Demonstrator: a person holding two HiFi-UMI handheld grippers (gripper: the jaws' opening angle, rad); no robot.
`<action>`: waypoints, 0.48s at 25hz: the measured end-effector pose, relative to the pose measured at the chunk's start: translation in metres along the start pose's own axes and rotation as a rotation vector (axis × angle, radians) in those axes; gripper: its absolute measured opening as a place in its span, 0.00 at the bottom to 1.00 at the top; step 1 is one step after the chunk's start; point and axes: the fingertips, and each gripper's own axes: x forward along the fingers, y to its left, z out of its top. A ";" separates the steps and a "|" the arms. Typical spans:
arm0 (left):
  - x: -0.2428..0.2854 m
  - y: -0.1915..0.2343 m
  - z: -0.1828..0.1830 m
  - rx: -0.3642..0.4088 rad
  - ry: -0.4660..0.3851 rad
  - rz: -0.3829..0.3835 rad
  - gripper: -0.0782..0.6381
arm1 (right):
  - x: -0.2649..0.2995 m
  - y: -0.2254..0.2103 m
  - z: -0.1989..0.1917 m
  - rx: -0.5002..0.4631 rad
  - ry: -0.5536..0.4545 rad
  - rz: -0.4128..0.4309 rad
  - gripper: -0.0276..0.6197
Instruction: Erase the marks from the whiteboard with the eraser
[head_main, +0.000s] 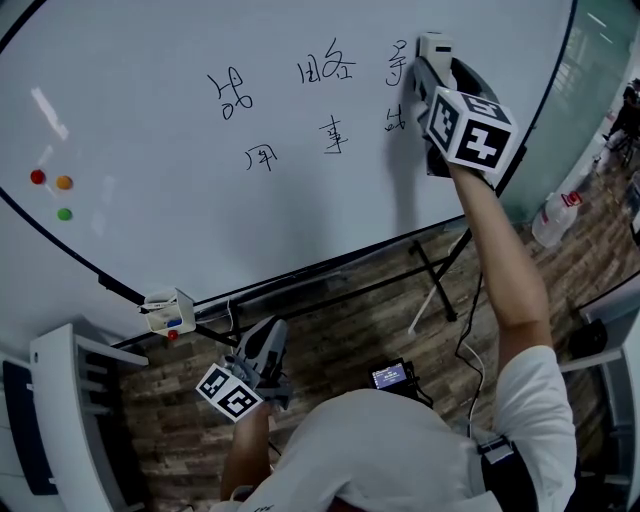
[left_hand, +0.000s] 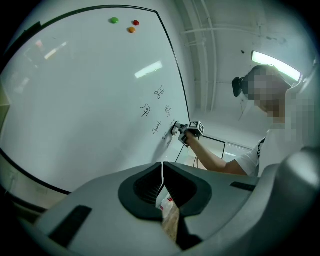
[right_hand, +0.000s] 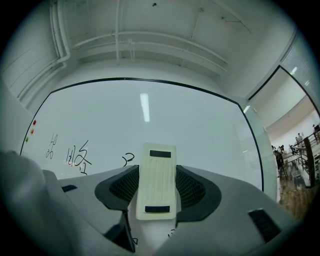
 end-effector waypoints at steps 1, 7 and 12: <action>-0.001 0.001 0.001 0.000 0.000 0.000 0.12 | 0.000 0.003 0.000 0.004 -0.001 0.001 0.42; -0.008 0.005 0.003 -0.001 -0.001 -0.002 0.12 | -0.003 0.020 0.000 0.025 -0.007 0.002 0.42; -0.011 0.008 0.004 -0.003 -0.003 -0.005 0.12 | -0.005 0.041 0.002 0.030 -0.018 0.024 0.42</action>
